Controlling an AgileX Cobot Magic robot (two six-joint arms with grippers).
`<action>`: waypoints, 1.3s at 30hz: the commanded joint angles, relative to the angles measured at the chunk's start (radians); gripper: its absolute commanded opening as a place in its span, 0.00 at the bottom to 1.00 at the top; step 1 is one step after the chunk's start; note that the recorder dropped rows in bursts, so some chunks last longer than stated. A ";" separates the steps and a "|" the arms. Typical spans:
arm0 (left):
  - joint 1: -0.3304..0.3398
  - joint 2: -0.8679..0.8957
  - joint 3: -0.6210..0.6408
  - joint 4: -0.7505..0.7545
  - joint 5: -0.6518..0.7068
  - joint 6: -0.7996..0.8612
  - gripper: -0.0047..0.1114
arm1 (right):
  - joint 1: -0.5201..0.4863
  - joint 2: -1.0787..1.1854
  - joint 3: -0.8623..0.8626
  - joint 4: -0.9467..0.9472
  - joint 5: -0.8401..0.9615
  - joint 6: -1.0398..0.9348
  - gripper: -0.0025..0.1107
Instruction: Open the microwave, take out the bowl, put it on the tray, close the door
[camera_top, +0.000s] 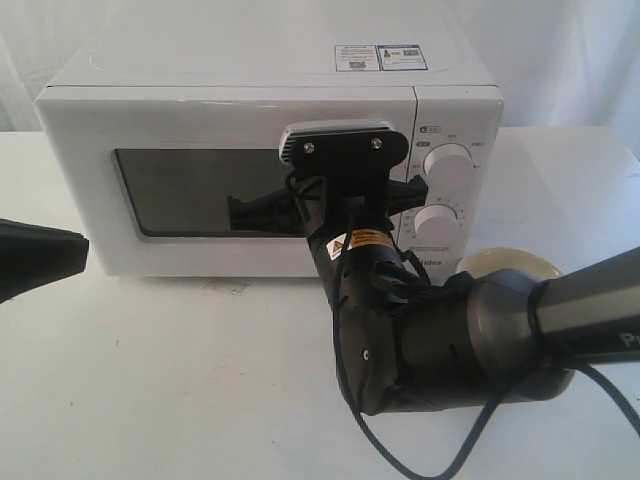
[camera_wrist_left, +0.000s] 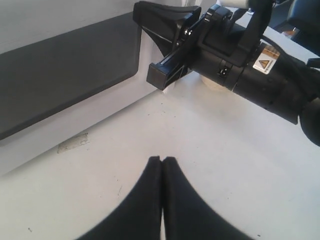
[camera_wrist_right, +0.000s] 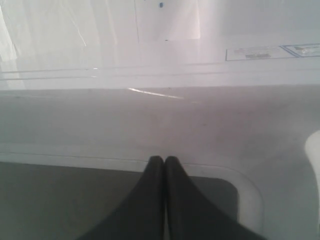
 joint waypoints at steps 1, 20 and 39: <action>0.069 -0.116 0.008 -0.006 0.059 -0.009 0.04 | 0.002 -0.008 0.004 0.000 -0.001 -0.003 0.02; 0.309 -0.661 0.241 0.326 0.005 -0.441 0.04 | 0.002 -0.008 0.004 0.000 -0.001 -0.003 0.02; 0.353 -0.699 0.624 0.357 -0.340 -0.365 0.04 | 0.002 -0.008 0.004 0.000 -0.001 -0.003 0.02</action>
